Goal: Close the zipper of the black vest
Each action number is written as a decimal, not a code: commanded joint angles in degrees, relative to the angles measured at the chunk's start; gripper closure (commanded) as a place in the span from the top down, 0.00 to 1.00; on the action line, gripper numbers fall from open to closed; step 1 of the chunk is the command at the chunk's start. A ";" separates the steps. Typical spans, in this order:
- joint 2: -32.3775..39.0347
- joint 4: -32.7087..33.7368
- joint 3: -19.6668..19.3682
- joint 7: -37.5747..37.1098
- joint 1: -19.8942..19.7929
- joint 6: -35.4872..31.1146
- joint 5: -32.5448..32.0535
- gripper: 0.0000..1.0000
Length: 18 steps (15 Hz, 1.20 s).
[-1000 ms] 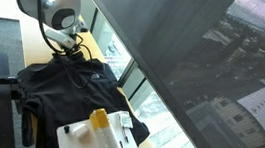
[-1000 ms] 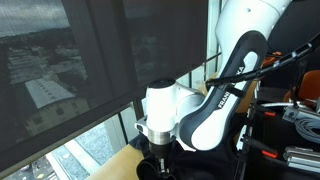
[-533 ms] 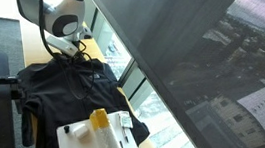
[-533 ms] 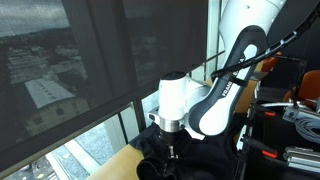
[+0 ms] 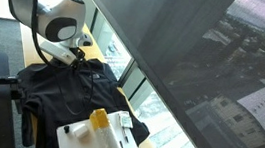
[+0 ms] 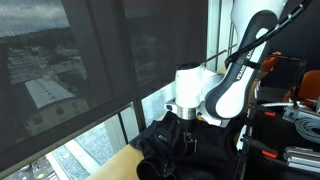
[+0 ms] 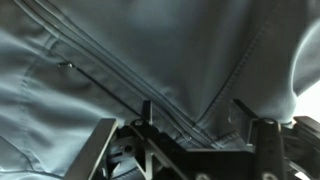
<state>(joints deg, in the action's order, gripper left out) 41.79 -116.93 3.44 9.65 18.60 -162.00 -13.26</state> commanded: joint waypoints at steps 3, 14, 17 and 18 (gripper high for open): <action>-11.42 -13.24 -0.83 3.22 -6.37 -0.54 -2.41 1.00; -24.43 -17.16 4.51 13.66 -17.30 9.61 1.98 1.00; -26.65 -17.22 5.70 15.10 -17.22 11.72 3.80 1.00; -27.08 -17.21 5.91 15.59 -17.12 12.24 4.41 1.00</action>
<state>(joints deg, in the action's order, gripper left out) 17.91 -132.72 7.60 22.59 2.42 -152.13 -11.38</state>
